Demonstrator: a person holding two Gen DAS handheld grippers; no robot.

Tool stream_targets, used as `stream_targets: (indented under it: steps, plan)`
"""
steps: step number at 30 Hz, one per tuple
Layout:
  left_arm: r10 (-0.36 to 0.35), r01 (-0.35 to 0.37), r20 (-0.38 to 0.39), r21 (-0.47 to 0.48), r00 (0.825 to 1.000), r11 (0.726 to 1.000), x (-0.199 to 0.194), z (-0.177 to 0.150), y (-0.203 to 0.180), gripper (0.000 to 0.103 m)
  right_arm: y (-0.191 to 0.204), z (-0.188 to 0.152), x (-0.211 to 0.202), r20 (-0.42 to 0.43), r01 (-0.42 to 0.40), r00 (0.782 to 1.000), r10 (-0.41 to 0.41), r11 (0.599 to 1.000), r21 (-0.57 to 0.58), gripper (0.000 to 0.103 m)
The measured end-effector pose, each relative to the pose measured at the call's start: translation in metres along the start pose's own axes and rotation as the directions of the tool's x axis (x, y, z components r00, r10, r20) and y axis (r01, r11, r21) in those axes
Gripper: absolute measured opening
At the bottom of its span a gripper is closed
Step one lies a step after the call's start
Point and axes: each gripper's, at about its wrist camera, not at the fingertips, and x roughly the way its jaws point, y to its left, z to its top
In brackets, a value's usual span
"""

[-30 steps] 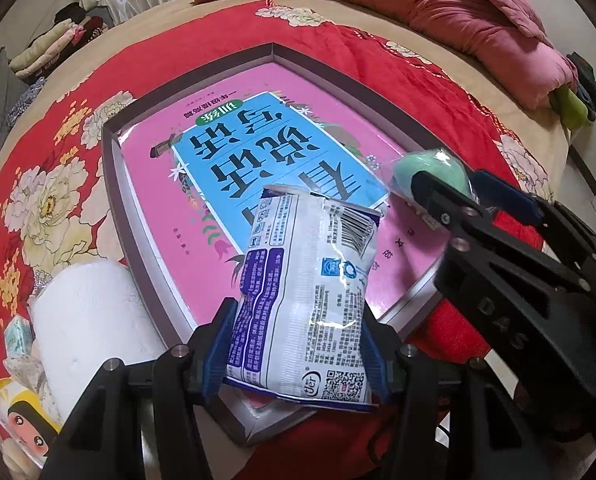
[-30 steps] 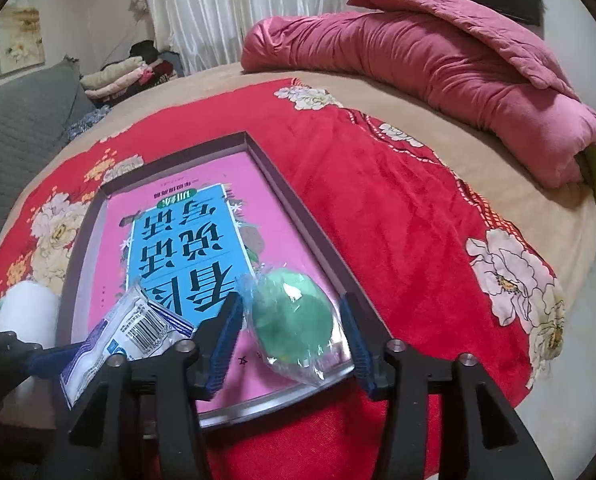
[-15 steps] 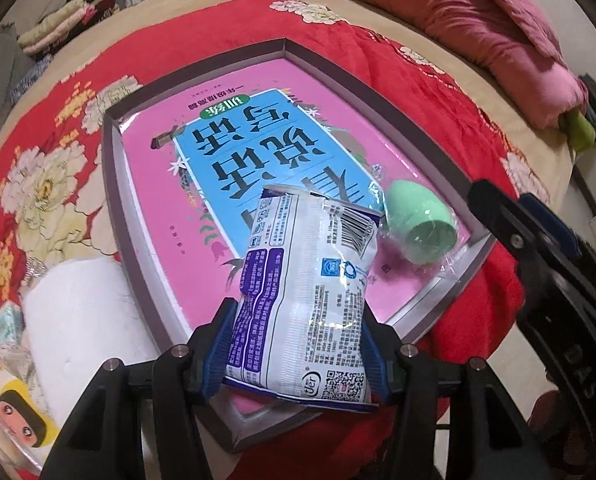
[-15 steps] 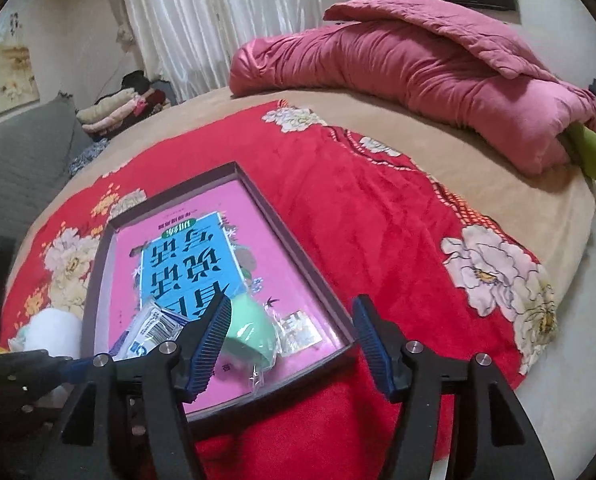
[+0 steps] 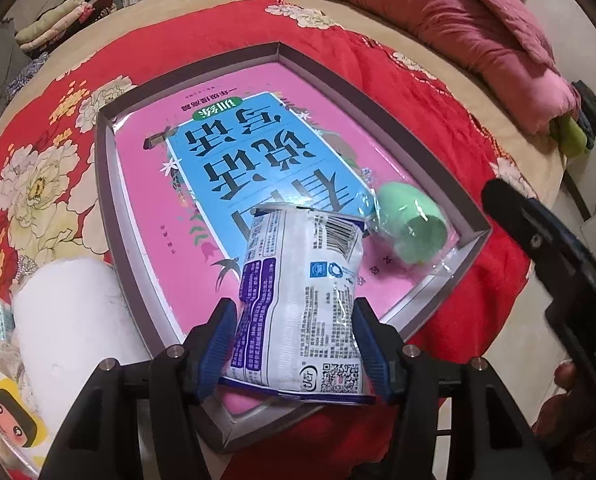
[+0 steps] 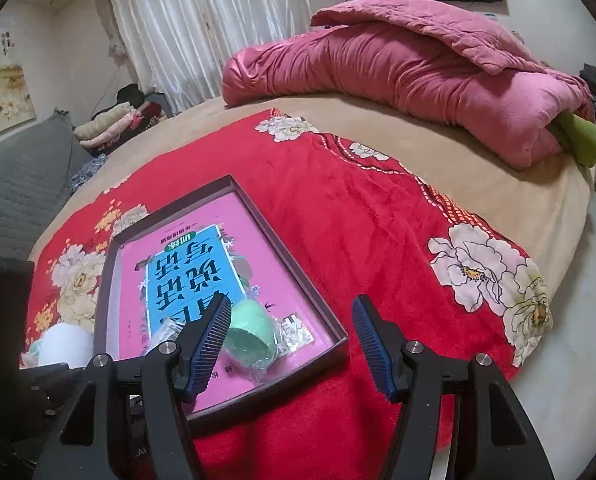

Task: Organize soft objects
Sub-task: 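Release the sponge onto the tray with the right tool while the left tool lowers the bag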

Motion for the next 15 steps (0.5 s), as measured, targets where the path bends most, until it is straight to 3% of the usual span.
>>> stream_targets:
  steps: [7, 15]
  plan:
    - [-0.028, 0.031, 0.077, -0.034, 0.997, 0.999, -0.017, 0.002, 0.008, 0.063, 0.006, -0.002, 0.002, -0.020, 0.001, 1.000, -0.001, 0.999, -0.032, 0.065]
    - [0.037, -0.026, 0.169, -0.067, 0.985, 0.997, -0.058, 0.000, 0.031, 0.064, 0.006, -0.012, 0.017, -0.098, 0.023, 0.995, -0.028, 0.999, -0.049, 0.065]
